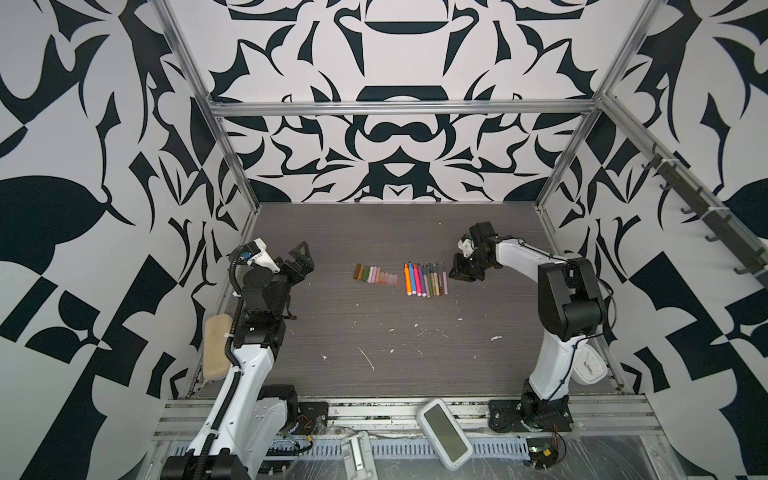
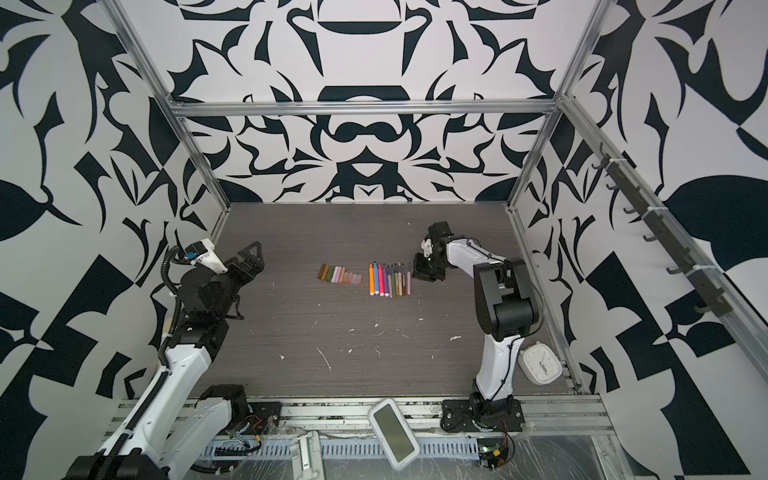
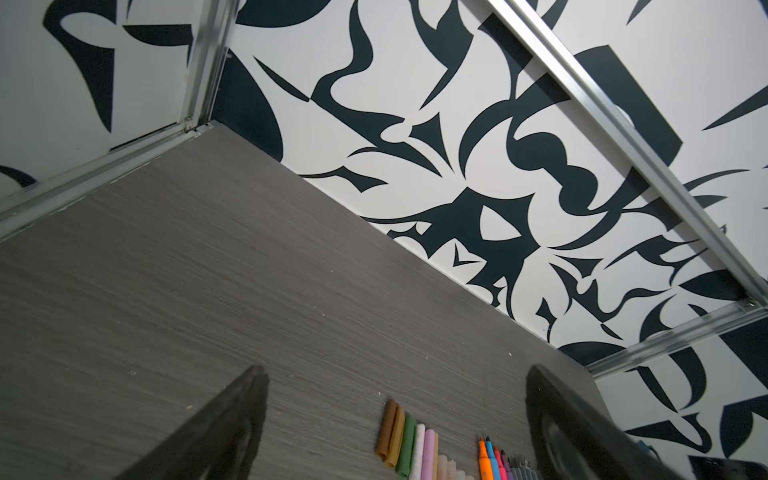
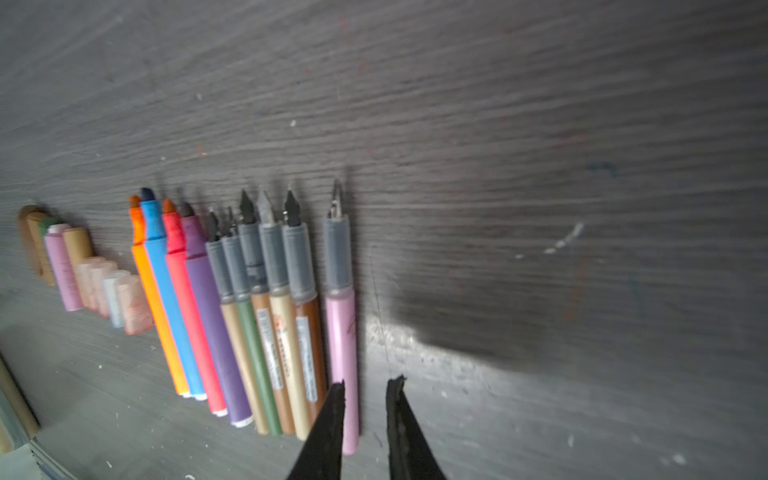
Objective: Open the pen caps
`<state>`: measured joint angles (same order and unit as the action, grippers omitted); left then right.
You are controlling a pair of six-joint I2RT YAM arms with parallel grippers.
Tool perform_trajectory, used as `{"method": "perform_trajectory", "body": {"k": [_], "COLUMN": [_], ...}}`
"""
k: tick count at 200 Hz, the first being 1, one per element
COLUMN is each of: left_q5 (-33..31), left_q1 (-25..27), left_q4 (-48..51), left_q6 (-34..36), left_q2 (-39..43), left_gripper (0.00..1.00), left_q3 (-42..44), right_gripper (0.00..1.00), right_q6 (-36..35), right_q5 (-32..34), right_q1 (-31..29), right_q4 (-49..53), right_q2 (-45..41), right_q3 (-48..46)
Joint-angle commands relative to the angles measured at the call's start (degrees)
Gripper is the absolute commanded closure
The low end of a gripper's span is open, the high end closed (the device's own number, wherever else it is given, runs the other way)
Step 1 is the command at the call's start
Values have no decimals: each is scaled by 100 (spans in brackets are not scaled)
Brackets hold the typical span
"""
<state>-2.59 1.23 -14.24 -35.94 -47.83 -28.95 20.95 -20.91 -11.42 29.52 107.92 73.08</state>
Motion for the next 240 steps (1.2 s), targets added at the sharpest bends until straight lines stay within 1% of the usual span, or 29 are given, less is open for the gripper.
{"method": "perform_trajectory", "body": {"k": [1, 11, 27, 36, 45, 50, 53, 55, 58, 63, 67, 73, 79, 85, 89, 93, 98, 103, 119, 129, 152, 160, 172, 179, 201, 206, 213, 240], "left_q5": [-398, -583, -1231, -1641, -1995, -2194, -2305, -2393, -2492, -2648, -2752, -2886, -2974, -3038, -3075, -3100, -3136, -3167, -3246, -3293, -3218, -3441, -3520, -3413, -3128, -3061, -2924, -2605], "left_q1": [-12, -10, -17, -14, -16, -17, -18, -16, -18, -9, -15, -13, -15, -15, -15, -11, -13, -13, -13, -14, -13, -13, -38, -83, -132, -144, -179, -288], "left_q4": [-286, -500, -702, -689, -616, -562, -540, -537, -553, -591, -632, -690, -740, -775, -796, -807, -792, -776, -831, -1062, -2075, -2351, -2567, -2653, -3055, -3156, -3280, -3442], "left_q6": [366, 572, 613, 655, 742, 742, 740, 738, 738, 738, 738, 735, 756, 810, 873, 940, 1000, 1038, 1190, 1228, 1645, 1592, 1564, 1570, 1731, 1766, 1809, 1893], "left_q2": [215, 308, 430, 490, 527, 536, 530, 525, 517, 498, 475, 447, 422, 384, 358, 324, 275, 218, -12, -182, -619, -747, -921, -1016, -1367, -1452, -1557, -1920], "left_gripper": [1, 1, 1, 1, 1, 1, 1, 1, 1, 1, 1, 1, 1, 1, 1, 1, 1, 1, 1, 1, 1, 1, 1, 1, 1, 1, 1, 1], "left_q3": [304, 517, 830, 950, 1047, 1080, 1104, 1131, 1164, 1219, 1275, 1333, 1389, 1439, 1465, 1477, 1494, 1510, 1583, 1690, 2095, 2151, 2147, 2127, 2078, 2073, 2048, 1879], "right_gripper": [77, 75, 72, 68, 63, 59, 54, 49, 45, 34, 31, 30, 28, 17, 14, 13, 12, 12, 10, 9, 6, 5, 3, 1, 0, 0, 0, 0], "right_q6": [-224, -323, -468, -567, -670, -766, -840, -885, -968, -1211, -1507, -1904, -2150, -2280, -2344, -2413, -2491, -2469, -2218, -2030, -2111, -2130, -2097, -2095, -2144, -2190, -2226, -2219], "right_q5": [324, 550, 1044, 1471, 1992, 2230, 2373, 2473, 2559, 2621, 2673, 2772, 2819, 2958, 3090, 3135, 3439, 3474, 3853, 4005, 3759, 3748, 3821, 3849, 3960, 3867, 3916, 3990], "right_q1": [42, 52, 87, 97, 97, 102, 109, 113, 114, 109, 113, 114, 112, 109, 112, 114, 114, 121, 175, 171, 207, 207, 203, 208, 202, 207, 206, 218], "right_q4": [-195, -449, -972, -1331, -1649, -1824, -1980, -2089, -2257, -2637, -3000, -3478, -3951, -4424, -4717, -5046, -5406, -5636, -5314, -5493, -6150, -6361, -6701, -6906, -7558, -7682, -7803, -8640], "right_q2": [-637, -989, -1747, -2189, -2639, -2862, -2991, -3070, -3186, -3364, -3516, -3715, -3885, -4006, -4072, -4117, -4137, -4162, -4149, -4113, -4000, -3898, -3700, -3568, -3110, -3040, -2925, -2359], "right_q3": [-113, -312, -789, -1122, -1466, -1668, -1788, -1887, -2036, -2322, -2563, -2963, -3337, -3711, -3931, -4168, -4430, -4614, -4687, -4859, -5290, -5374, -5459, -5494, -5557, -5554, -5542, -5707]}}
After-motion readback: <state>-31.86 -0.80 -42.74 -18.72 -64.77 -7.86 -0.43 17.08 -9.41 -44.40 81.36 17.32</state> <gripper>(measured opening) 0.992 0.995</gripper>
